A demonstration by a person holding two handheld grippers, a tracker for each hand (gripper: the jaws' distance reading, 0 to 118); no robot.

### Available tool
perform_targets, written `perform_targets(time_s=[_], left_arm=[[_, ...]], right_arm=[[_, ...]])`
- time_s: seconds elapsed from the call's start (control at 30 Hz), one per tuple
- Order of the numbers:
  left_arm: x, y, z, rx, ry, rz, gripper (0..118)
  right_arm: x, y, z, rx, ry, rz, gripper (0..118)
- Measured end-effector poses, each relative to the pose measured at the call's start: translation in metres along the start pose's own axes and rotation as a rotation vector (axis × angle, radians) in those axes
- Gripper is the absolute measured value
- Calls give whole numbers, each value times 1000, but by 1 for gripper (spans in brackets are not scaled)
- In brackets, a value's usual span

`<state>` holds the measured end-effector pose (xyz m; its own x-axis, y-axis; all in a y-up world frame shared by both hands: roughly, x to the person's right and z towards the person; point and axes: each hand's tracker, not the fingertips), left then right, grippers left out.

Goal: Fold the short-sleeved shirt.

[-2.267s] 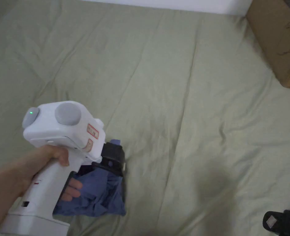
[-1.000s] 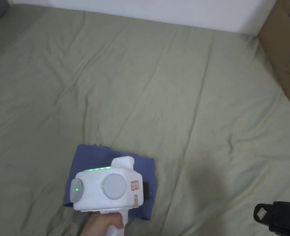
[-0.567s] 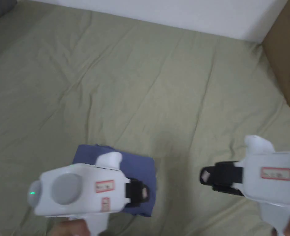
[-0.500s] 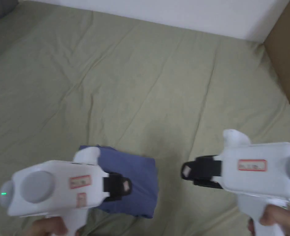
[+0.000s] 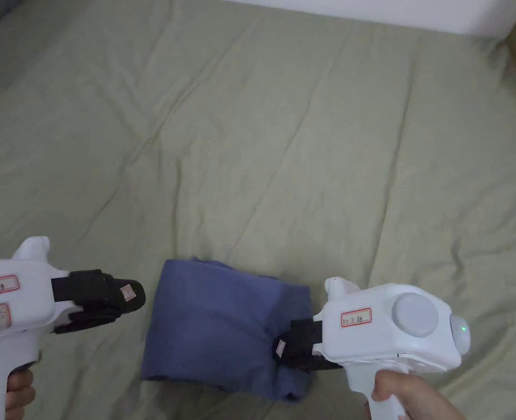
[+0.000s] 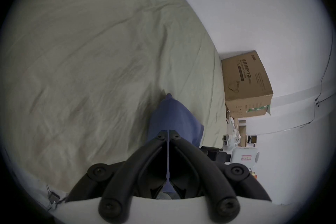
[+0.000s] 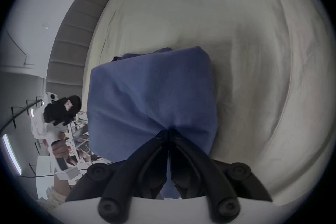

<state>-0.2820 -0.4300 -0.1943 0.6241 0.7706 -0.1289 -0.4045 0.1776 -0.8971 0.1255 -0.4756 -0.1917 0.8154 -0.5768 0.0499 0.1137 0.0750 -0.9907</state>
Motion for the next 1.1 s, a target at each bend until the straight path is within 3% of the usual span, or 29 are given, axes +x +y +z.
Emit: perform_targets(time_s=[0.03, 0.07, 0.1, 0.13, 0.17, 0.2, 0.23, 0.47, 0.6, 0.7, 0.73, 0.77, 0.8, 0.83, 0.87, 0.9, 1.0, 1.1], left_arm=[[-1, 1, -4, -18, -38, -4, 2], [-1, 3, -9, -45, -62, -7, 10], [-1, 4, -14, -75, -72, -5, 31], [0, 6, -22, -114, -71, -3, 76], [0, 7, -31, -151, -58, -7, 109], [0, 7, -40, -180, -79, -12, 118], [-4, 10, -39, -152, -94, -35, 112], [-15, 12, -79, -234, -72, 42, 118], [8, -1, -105, -350, -260, 126, 118], [29, -4, -125, -373, -38, -71, 115], [34, -5, -125, -379, -9, -109, 105], [39, -7, -122, -392, 16, -95, 84], [40, -1, -117, -428, 38, -62, 50], [41, 7, -114, -482, 102, -21, 37], [35, 14, -111, -483, 179, 42, 36], [20, 31, -117, -494, 125, 80, 36], [31, 36, -107, -466, 134, -82, 36], [32, 42, -92, -460, 146, -102, 36]], right_arm=[[0, 0, 0, 0, -3, 15, 2], [-1, 0, 0, 2, -16, 35, 1], [-1, -1, 1, 2, -26, 44, 2], [-1, -2, 1, 1, -23, 44, 1], [0, -1, 1, 1, -20, 41, 2], [0, -1, 1, 0, -17, 33, 2], [0, -1, 0, 0, -16, 32, 2], [3, -2, 0, 6, 0, 29, 1], [3, -1, -1, 1, 2, 33, 2], [4, -1, -2, 1, -6, 33, 2], [4, -1, -2, 2, -5, 27, 2], [3, -1, -2, 5, -4, 21, 2], [3, -3, 0, 10, -4, 16, 2], [1, -5, 3, 19, -5, 7, 2], [0, -6, 6, 35, -6, -13, 2], [-3, -7, 12, 67, 42, -54, 2], [-18, -12, 36, 174, 39, -58, 2], [-29, -17, 65, 275, 82, -83, 2]])
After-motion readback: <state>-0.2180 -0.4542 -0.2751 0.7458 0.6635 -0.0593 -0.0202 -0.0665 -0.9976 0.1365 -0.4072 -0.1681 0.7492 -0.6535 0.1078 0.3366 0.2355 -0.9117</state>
